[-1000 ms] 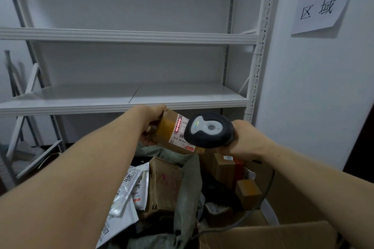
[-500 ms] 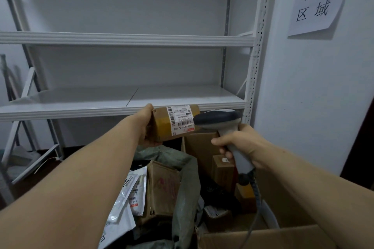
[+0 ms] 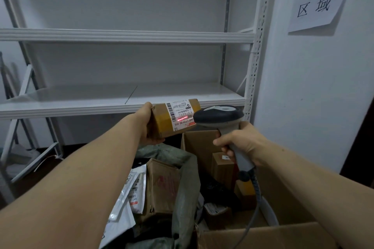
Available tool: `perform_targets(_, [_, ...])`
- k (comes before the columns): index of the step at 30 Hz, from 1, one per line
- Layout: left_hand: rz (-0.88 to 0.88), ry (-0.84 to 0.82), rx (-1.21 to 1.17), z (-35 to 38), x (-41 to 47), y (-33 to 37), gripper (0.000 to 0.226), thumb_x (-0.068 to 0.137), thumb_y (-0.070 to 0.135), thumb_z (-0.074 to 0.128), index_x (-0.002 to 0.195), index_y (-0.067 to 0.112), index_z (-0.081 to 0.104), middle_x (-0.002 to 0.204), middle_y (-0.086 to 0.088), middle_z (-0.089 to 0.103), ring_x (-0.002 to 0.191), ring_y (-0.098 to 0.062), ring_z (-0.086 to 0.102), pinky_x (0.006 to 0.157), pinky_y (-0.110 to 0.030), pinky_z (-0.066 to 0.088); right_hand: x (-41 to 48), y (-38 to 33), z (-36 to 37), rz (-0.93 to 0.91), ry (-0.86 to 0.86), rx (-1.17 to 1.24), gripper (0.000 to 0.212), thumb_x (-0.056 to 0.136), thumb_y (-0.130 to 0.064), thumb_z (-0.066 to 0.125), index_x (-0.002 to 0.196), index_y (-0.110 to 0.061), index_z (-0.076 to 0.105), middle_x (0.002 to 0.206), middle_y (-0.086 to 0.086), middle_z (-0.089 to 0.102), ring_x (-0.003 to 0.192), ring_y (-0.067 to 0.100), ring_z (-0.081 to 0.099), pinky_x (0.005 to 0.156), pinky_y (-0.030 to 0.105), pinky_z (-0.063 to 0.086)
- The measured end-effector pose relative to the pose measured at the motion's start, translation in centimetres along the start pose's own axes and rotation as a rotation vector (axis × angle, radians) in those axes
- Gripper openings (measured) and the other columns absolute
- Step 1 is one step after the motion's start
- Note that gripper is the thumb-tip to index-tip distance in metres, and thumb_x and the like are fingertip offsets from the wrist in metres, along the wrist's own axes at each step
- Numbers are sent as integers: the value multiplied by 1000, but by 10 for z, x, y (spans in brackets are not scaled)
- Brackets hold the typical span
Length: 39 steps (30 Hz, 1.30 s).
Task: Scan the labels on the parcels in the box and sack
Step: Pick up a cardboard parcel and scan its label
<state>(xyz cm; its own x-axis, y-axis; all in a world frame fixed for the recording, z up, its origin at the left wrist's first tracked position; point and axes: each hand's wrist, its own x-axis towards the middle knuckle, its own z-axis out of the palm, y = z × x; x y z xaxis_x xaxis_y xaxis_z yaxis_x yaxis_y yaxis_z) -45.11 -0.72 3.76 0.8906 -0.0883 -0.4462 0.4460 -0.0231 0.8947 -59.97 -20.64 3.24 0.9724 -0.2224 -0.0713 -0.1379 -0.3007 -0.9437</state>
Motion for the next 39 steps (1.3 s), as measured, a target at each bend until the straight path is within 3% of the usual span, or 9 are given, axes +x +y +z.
perform_targets(12, [9, 12, 6, -3, 10, -3, 41, 91, 53, 43, 89, 14, 56, 84, -13, 65, 79, -30, 62, 78, -43, 54, 6, 3, 6, 14, -17, 25, 10, 80, -5, 69, 75, -6, 61, 53, 3, 56, 44, 12, 48, 47, 23, 44])
perform_targets(17, [2, 17, 5, -5, 17, -6, 40, 91, 51, 42, 88, 15, 56, 81, -12, 66, 77, -29, 63, 70, -41, 53, 11, 7, 11, 33, -22, 41, 10, 80, -5, 70, 74, -6, 62, 54, 4, 56, 45, 13, 48, 48, 24, 43])
perform_targets(22, [8, 62, -9, -13, 27, -10, 39, 91, 50, 41, 91, 14, 58, 87, -13, 67, 80, -31, 64, 77, -44, 54, 19, 14, 18, 34, -46, 101, 8, 79, -5, 70, 79, -6, 62, 59, 7, 60, 49, 15, 49, 51, 25, 43])
perform_targets(25, [12, 127, -84, -40, 41, -14, 49, 90, 59, 40, 101, 15, 59, 95, -14, 69, 86, -33, 66, 78, -46, 54, 27, 23, 30, 62, -36, 115, 10, 80, -6, 71, 76, -4, 61, 57, 7, 61, 45, 14, 49, 47, 25, 44])
perform_targets(27, [-27, 234, -111, -75, 76, -26, 73, 67, 67, 57, 124, 21, 51, 116, -12, 64, 96, -39, 63, 77, -57, 52, 35, 33, 43, 109, -19, 141, 12, 81, -3, 69, 72, -3, 61, 55, 8, 59, 40, 13, 47, 42, 23, 41])
perform_targets(29, [-89, 370, -105, -108, 116, -46, 104, 43, 60, 67, 138, 35, 34, 131, -8, 52, 102, -43, 57, 72, -63, 48, 44, 44, 57, 170, -15, 174, 11, 82, -1, 68, 73, -2, 62, 56, 9, 58, 41, 14, 46, 42, 23, 39])
perform_targets(32, [-41, 567, -13, -128, 126, -71, 103, 47, 57, 66, 138, 41, 19, 138, -12, 32, 114, -46, 45, 83, -65, 44, 59, 59, 77, 224, -6, 218, 10, 83, 1, 66, 74, 1, 61, 55, 11, 56, 41, 15, 46, 42, 24, 38])
perform_targets(34, [-64, 656, 30, -135, 144, -84, 110, 37, 60, 63, 134, 37, 18, 140, -14, 29, 115, -47, 43, 83, -67, 43, 75, 68, 88, 255, -18, 237, 10, 84, 1, 65, 74, 0, 61, 54, 10, 56, 38, 13, 46, 40, 22, 37])
perform_targets(39, [-115, 676, -12, -122, 187, -99, 120, 40, 71, 67, 141, 32, 15, 149, -16, 19, 128, -49, 33, 90, -66, 41, 116, 88, 103, 307, -41, 272, 4, 86, -1, 64, 82, -1, 61, 58, 10, 56, 41, 14, 46, 39, 22, 38])
